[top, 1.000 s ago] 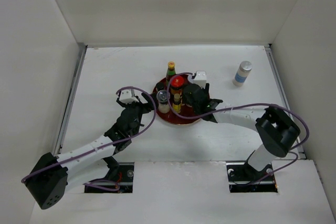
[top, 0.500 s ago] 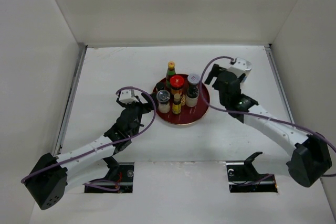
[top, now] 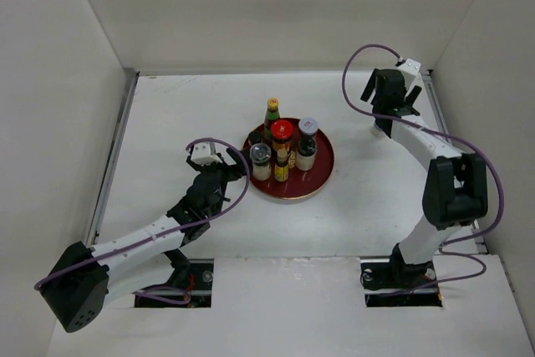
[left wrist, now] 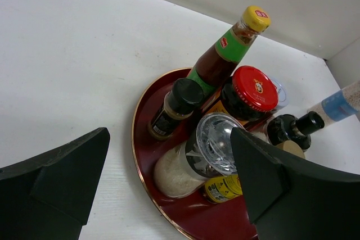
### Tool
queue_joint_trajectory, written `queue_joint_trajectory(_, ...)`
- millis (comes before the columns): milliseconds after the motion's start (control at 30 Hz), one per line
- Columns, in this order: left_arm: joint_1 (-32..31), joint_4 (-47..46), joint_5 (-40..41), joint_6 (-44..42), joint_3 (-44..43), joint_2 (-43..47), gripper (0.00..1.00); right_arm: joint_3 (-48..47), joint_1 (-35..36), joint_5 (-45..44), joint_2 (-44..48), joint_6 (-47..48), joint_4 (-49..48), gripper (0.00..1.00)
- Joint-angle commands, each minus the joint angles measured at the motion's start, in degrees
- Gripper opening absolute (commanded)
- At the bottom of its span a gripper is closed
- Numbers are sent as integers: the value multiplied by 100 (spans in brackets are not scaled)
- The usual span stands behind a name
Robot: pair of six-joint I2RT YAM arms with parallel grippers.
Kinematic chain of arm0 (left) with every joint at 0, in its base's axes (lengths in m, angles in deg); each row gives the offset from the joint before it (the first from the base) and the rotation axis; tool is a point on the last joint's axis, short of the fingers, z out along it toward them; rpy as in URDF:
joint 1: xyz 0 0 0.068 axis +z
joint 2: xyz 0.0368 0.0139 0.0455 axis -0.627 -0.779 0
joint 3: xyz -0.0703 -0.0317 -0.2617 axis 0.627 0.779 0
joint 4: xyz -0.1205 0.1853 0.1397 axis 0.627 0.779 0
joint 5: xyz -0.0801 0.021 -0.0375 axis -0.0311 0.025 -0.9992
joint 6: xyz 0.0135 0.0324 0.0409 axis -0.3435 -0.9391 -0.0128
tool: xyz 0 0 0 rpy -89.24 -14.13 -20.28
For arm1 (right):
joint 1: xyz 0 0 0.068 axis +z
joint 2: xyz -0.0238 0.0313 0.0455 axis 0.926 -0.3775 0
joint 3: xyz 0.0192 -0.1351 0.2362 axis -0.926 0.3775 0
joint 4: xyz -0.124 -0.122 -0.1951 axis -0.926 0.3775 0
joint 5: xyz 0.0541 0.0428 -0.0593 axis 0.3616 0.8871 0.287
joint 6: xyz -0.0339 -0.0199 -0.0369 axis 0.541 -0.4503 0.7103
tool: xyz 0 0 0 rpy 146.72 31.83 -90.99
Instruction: Organize the condiment bottles
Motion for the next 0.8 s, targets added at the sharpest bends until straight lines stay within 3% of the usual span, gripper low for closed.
queue_joint_trajectory(0, -20, -317, -78, 51, 20, 43, 90, -570, -129, 208, -482, 340, 129, 100)
queue_joint_trajectory(300, 7, -448, -166, 69, -24, -317, 90, -801, -296, 59, -1029, 349, 349, 100)
queue_joint_trajectory(500, -2, -493, -272, 148, -42, -432, 90, 96, -208, -73, -151, 428, -407, 100)
queue_joint_trajectory(767, 15, -466, -289, 157, -7, -283, 90, 44, -146, -38, 351, 489, -258, 100)
